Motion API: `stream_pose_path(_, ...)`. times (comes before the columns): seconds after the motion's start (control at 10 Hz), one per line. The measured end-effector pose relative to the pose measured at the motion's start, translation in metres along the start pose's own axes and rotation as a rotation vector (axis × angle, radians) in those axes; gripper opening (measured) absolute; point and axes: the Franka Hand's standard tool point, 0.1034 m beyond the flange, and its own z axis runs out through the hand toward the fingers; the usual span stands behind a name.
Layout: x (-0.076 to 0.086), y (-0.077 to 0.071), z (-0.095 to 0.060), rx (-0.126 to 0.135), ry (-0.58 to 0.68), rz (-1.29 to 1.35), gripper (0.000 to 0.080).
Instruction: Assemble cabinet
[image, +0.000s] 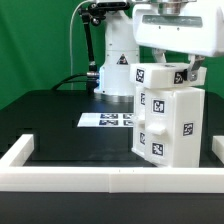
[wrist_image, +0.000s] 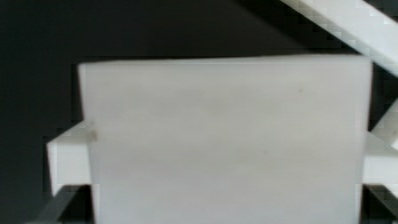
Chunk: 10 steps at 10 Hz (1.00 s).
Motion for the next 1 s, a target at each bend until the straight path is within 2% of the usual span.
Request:
stream_pose_path(0.2, -0.004, -0.005, -0.001, 0.015, 0.003, 0.24, 0.0566)
stream_pose_path(0.4, -0.008, -0.007, -0.001, 0.021, -0.01, 0.349, 0.0566)
stream_pose_path(0.5, -0.008, -0.007, 0.0, 0.02, -0.01, 0.319, 0.074)
stream_pose_path(0.6, -0.008, -0.007, 0.0, 0.02, -0.01, 0.318, 0.074)
stream_pose_path(0.7, -0.008, -0.007, -0.003, 0.026, -0.015, 0.305, 0.0786)
stream_pose_path(0.8, -0.01, -0.009, -0.014, 0.042, -0.022, 0.309, 0.0797)
stream_pose_path(1.0, -0.011, -0.011, -0.026, 0.067, -0.03, 0.306, 0.0797)
